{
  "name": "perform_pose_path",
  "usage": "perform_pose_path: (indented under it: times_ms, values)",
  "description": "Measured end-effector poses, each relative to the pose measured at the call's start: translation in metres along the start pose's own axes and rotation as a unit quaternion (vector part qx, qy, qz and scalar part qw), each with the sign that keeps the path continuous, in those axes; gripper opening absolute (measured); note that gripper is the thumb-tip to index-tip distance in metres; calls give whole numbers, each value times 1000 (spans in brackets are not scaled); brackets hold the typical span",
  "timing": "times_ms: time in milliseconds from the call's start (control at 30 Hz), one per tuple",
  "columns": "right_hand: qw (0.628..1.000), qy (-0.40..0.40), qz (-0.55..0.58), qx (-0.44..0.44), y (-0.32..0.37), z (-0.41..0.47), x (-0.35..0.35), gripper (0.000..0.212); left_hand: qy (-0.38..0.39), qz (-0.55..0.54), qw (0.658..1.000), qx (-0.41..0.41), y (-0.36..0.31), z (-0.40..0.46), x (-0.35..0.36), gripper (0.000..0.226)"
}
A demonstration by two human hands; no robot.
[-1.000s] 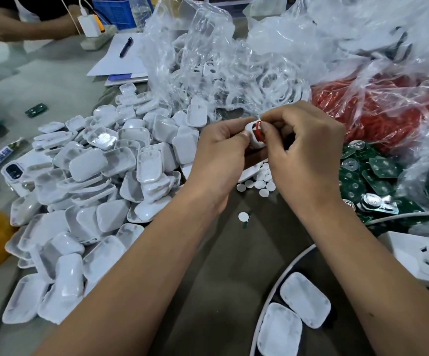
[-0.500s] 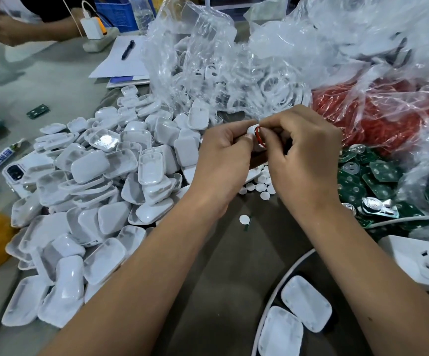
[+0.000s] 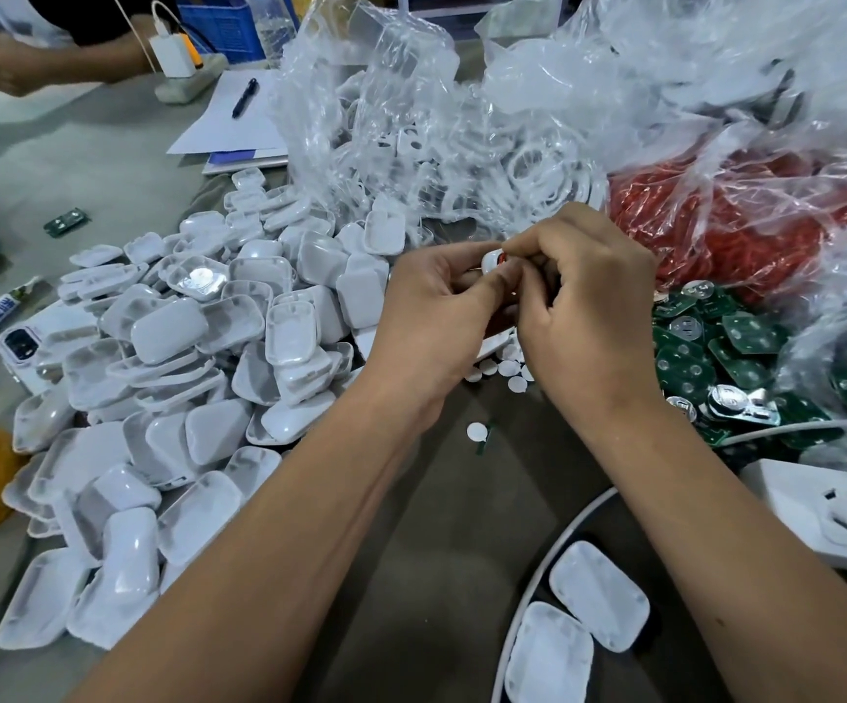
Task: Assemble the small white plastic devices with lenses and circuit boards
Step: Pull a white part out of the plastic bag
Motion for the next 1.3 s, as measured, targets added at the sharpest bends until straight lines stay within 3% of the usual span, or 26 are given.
perform_pose_path:
  times_ms: [500,600,700,767,933,1100,1300]
  values:
    - [983,31,153,94,-30,1,6,5,9,-82,995,-52,9,3,-6,23]
    - [942,52,270,192,-53,-2,15,20,19,-90,994,-51,5,3,-9,22]
    - [866,93,431,237,-56,-8,33,12,35,-99,993,-55,2,4,-9,21]
    - [846,94,469,238,-54,-9,36,12,43,-102,992,-58,1,3,-10,18]
    - [845,82,466,250,-56,-9,35,15,50,-44,997,-35,-3,3,-8,30]
    - [837,70,479,255,-58,-10,37,14,66,-22,997,-27,-6,3,-4,24]
    - [854,78,449,249,-60,-9,39,13,90,-28,995,-31,-5,3,1,23]
Point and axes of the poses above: each hand's wrist, its own z-axis towards the middle knuckle, its own x-axis out of the palm, y = z × x, the point moved 10 cm from there along z, towards the middle knuckle, and after that the axes turned 9 degrees about y, right-handed, at the moved point
